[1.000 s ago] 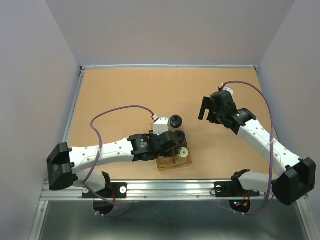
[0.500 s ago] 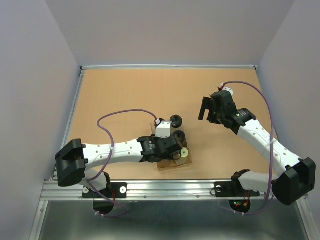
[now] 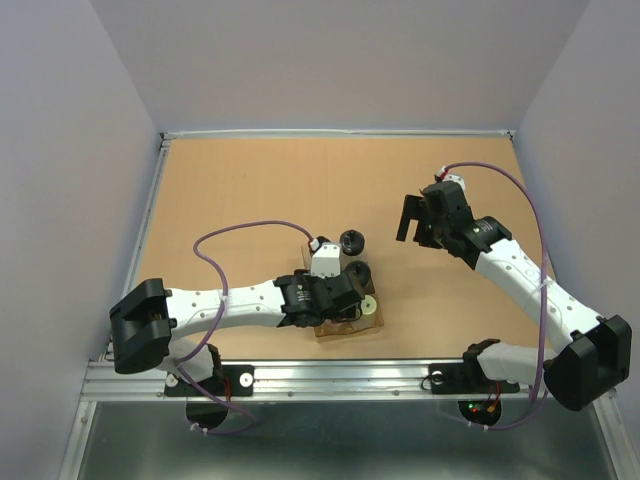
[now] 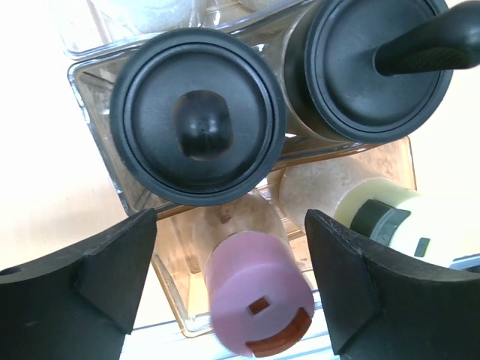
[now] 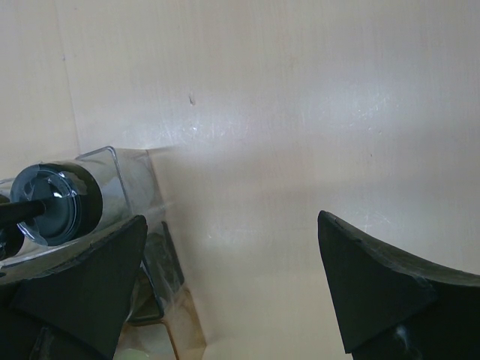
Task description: Organize the condiment bottles
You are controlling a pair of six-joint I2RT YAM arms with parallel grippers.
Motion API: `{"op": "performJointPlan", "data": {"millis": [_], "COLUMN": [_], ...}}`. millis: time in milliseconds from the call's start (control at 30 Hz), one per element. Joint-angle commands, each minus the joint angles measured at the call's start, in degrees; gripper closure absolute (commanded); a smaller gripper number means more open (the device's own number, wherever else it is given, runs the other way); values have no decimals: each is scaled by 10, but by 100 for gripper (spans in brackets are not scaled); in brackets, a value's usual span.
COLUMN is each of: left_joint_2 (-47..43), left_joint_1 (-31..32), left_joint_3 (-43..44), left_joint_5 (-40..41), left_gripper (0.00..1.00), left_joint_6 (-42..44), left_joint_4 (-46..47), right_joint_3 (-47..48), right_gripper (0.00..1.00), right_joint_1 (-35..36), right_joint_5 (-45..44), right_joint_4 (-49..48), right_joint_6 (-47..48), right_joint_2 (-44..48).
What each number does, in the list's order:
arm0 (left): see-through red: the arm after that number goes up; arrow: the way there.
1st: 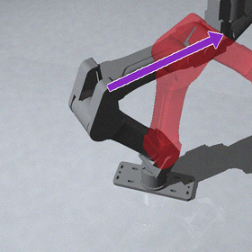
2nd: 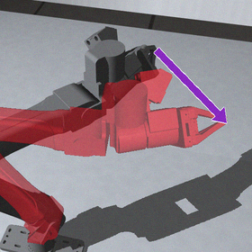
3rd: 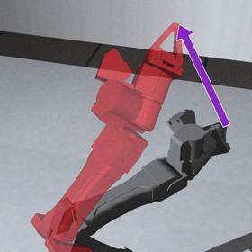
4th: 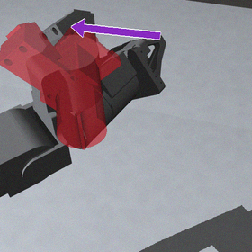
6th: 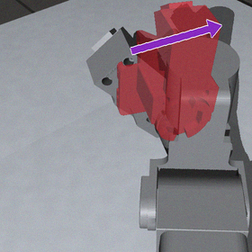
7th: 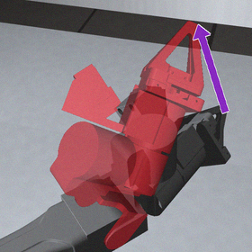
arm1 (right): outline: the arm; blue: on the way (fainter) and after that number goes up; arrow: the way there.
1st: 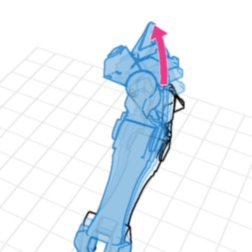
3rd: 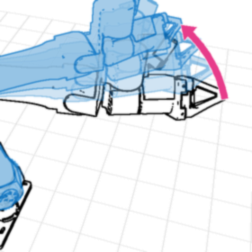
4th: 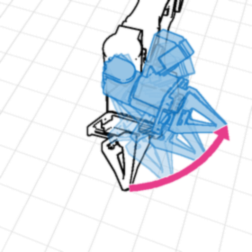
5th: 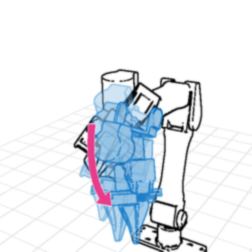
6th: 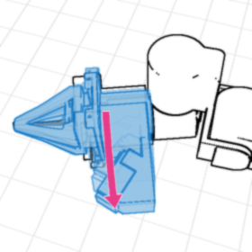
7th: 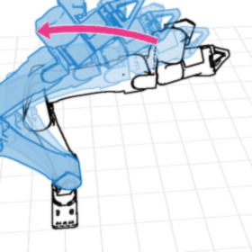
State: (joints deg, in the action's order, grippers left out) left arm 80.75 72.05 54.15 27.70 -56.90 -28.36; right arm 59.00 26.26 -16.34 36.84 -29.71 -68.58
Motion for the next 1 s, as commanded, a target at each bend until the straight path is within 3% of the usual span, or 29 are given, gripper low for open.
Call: {"op": "performJointPlan", "data": {"millis": [0, 233, 400, 967], "left_joint_2": [-17, -52, -124, -348], "left_joint_1": [6, 19, 18, 18], "left_joint_3": [27, 93, 120, 99], "left_joint_5": [31, 42, 46, 121], "left_gripper": [8, 1, 1, 1], "left_joint_6": [-8, -4, 21, 202], "left_joint_4": [-25, -52, -43, 124], "right_joint_3": [-14, 7, 24, 63], "right_gripper": [0, 0, 0, 0], "right_joint_1": [-2, -2, -2, -2], "right_joint_5": [6, 23, 38, 137], "right_joint_4": [-9, -10, -10, 20], "right_joint_6": [13, 33, 61, 84], "right_joint_2": [9, 26, 46, 230]}}
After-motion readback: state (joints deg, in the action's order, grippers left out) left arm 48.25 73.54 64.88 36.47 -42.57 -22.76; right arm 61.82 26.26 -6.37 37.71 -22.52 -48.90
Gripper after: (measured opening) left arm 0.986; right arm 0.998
